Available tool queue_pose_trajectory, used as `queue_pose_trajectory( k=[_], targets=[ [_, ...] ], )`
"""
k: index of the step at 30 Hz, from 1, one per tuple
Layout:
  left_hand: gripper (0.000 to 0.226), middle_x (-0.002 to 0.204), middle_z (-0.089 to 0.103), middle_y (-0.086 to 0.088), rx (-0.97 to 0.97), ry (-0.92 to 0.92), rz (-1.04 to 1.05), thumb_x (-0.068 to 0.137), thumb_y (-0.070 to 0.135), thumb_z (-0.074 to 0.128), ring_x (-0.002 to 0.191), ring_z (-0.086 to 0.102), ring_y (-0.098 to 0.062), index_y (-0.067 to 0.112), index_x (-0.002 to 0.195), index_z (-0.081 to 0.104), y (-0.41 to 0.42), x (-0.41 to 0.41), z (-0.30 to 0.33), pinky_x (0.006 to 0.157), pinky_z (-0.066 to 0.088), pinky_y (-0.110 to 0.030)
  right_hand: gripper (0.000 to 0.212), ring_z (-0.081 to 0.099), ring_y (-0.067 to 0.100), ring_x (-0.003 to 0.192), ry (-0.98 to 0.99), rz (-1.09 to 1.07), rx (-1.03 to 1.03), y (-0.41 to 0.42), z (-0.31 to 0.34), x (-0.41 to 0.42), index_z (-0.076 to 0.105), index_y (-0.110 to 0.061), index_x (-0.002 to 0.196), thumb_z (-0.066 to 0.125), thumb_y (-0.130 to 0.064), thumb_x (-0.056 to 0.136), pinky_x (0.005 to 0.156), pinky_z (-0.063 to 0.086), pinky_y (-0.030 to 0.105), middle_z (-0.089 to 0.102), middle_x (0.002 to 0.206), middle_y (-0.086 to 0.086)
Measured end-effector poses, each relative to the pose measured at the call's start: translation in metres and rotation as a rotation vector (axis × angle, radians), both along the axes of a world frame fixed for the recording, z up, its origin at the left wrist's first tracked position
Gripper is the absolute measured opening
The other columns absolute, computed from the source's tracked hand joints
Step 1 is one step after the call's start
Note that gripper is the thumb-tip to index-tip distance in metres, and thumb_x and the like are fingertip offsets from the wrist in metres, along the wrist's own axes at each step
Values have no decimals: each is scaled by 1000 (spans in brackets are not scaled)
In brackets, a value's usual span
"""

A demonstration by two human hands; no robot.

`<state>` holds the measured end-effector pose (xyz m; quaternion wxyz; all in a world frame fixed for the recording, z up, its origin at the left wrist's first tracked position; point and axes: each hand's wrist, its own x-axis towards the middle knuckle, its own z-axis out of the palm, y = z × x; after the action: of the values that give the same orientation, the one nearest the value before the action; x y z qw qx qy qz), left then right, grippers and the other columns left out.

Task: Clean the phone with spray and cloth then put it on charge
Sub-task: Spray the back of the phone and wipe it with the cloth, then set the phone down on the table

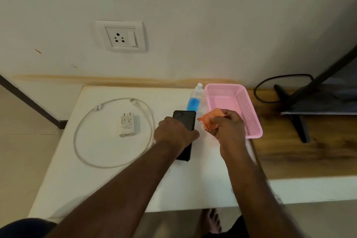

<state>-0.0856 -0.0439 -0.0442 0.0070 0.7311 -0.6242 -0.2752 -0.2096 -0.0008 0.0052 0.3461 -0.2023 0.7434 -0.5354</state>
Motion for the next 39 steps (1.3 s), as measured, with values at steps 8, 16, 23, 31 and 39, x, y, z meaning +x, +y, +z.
queue_pose_trajectory(
  k=[8,16,23,31,39],
  targets=[
    [95,102,51,0,-15,-84,18,60,79,72,94,56,-17,17,126,44,-5,-8,-17,72,47,-28,45,50,8,72,192,156,127,5,-9,-1,46,-39,111,72,-18,81,50,36,6,44,91,-17],
    [82,114,55,-8,-62,-167,82,70,63,76,99,60,-21,12,126,45,-4,-2,-25,79,52,-31,45,53,18,112,439,452,168,20,-16,17,50,-34,132,64,-24,91,99,45,35,53,134,-1],
    [100,118,53,-8,-72,-182,14,63,77,71,105,61,-22,9,130,42,3,2,-14,81,52,-32,20,64,17,92,554,496,279,25,-23,21,69,-18,108,57,-29,96,94,52,32,69,107,2],
    [83,123,50,-10,-309,-129,-235,77,69,65,105,60,-26,11,131,37,76,63,48,76,51,-33,23,61,12,92,345,424,173,33,-43,38,66,-17,111,48,-27,100,84,45,19,67,108,1],
    [76,142,48,-3,-264,77,-139,81,73,53,123,56,-23,23,136,43,109,120,66,96,52,-42,21,69,19,90,98,192,151,48,-48,32,73,-24,96,61,-10,84,76,57,25,72,94,-3]
  ],
)
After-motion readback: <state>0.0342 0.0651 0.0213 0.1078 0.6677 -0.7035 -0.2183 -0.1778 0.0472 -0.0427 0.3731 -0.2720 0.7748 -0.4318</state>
